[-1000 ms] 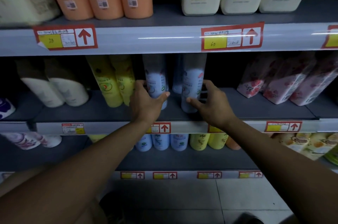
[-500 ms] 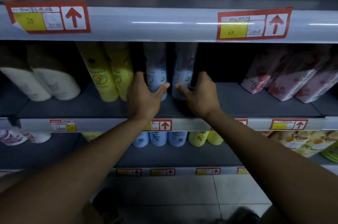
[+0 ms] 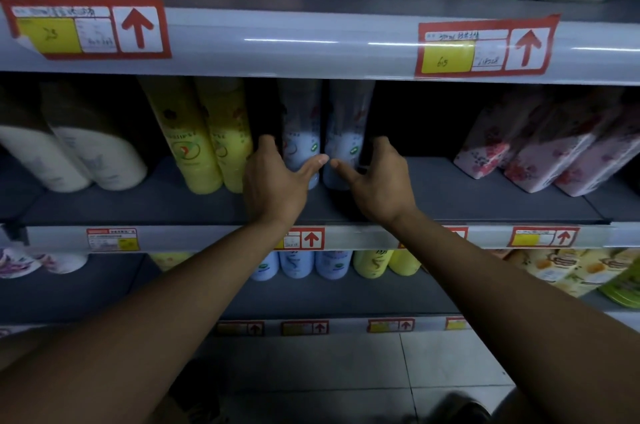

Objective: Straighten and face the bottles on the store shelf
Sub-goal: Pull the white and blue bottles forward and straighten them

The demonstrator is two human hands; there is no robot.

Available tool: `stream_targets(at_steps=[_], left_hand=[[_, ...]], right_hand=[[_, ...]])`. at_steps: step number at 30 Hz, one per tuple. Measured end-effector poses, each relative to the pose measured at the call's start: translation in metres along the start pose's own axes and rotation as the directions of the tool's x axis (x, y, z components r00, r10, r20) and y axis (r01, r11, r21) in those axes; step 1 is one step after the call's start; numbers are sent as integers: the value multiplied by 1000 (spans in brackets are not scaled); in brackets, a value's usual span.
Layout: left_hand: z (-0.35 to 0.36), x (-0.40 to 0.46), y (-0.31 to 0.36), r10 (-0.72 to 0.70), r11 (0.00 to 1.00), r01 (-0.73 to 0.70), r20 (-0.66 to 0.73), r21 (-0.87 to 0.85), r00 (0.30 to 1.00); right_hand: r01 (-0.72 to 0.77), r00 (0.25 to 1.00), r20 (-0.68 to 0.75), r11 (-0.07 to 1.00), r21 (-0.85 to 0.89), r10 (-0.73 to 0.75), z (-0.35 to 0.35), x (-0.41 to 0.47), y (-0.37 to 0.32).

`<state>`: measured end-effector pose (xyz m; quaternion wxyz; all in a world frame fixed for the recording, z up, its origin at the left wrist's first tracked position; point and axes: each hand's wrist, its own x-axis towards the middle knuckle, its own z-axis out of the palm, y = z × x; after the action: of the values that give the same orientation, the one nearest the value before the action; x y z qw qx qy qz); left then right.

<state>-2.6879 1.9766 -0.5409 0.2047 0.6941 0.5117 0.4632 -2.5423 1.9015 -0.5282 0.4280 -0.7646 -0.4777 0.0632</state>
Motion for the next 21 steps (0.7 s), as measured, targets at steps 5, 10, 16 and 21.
stream_targets(at_steps=[5, 10, 16, 21], left_hand=[[2, 0, -1, 0, 1000, 0, -6, -9, 1000], [2, -1, -4, 21, 1000, -20, 33, -17, 999], [0, -10, -12, 27, 997, -18, 123, -76, 992], [-5, -26, -13, 65, 995, -54, 132, -83, 989]], right_hand=[[29, 1000, 4, 1000, 7, -29, -2, -1, 0], [23, 1000, 11, 1000, -9, -23, -2, 1, 2], [40, 998, 56, 999, -14, -39, -9, 1, 4], [66, 993, 99, 997, -35, -62, -23, -3, 13]])
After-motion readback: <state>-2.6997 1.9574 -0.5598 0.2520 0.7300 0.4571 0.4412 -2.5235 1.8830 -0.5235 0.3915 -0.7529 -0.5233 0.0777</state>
